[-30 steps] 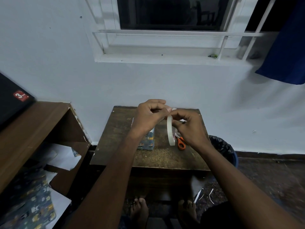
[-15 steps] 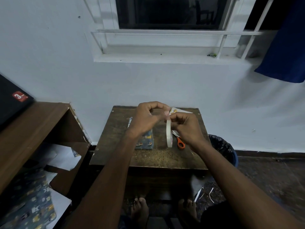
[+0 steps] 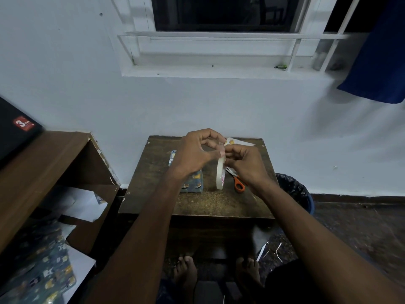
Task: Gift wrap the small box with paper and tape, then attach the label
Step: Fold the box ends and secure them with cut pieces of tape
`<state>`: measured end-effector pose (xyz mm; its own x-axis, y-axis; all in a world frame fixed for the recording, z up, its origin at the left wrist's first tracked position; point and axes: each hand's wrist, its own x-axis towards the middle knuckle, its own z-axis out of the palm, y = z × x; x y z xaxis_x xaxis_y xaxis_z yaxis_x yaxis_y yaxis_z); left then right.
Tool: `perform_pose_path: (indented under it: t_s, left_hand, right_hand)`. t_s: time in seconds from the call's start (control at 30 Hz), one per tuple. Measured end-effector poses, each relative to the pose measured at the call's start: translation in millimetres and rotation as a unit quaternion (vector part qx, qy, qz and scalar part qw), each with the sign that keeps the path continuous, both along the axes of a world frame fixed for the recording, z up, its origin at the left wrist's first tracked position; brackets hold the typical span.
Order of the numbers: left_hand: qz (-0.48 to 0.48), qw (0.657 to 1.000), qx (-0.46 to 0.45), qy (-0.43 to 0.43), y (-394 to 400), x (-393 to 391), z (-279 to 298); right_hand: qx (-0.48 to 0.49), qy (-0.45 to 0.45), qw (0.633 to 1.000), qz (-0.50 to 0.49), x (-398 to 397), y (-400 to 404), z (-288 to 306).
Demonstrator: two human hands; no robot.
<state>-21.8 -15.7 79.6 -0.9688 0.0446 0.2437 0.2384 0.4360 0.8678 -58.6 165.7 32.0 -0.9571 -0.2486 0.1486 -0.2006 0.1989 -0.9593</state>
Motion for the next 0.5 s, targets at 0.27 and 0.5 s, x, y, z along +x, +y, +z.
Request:
perform_pose_path:
  t_s: [0.27, 0.5]
  left_hand:
    - [0.026, 1.000, -0.005, 0.012, -2.5, -2.3, -4.2]
    - [0.044, 0.998, -0.047, -0.004, 0.1, -2.0, -1.0]
  right_hand:
    - [0.435, 0.085, 0.890, -0.107, -1.7, 13.0, 4.5]
    - [0.547, 0.055, 0.833, -0.064, 12.4, 9.9, -3.1]
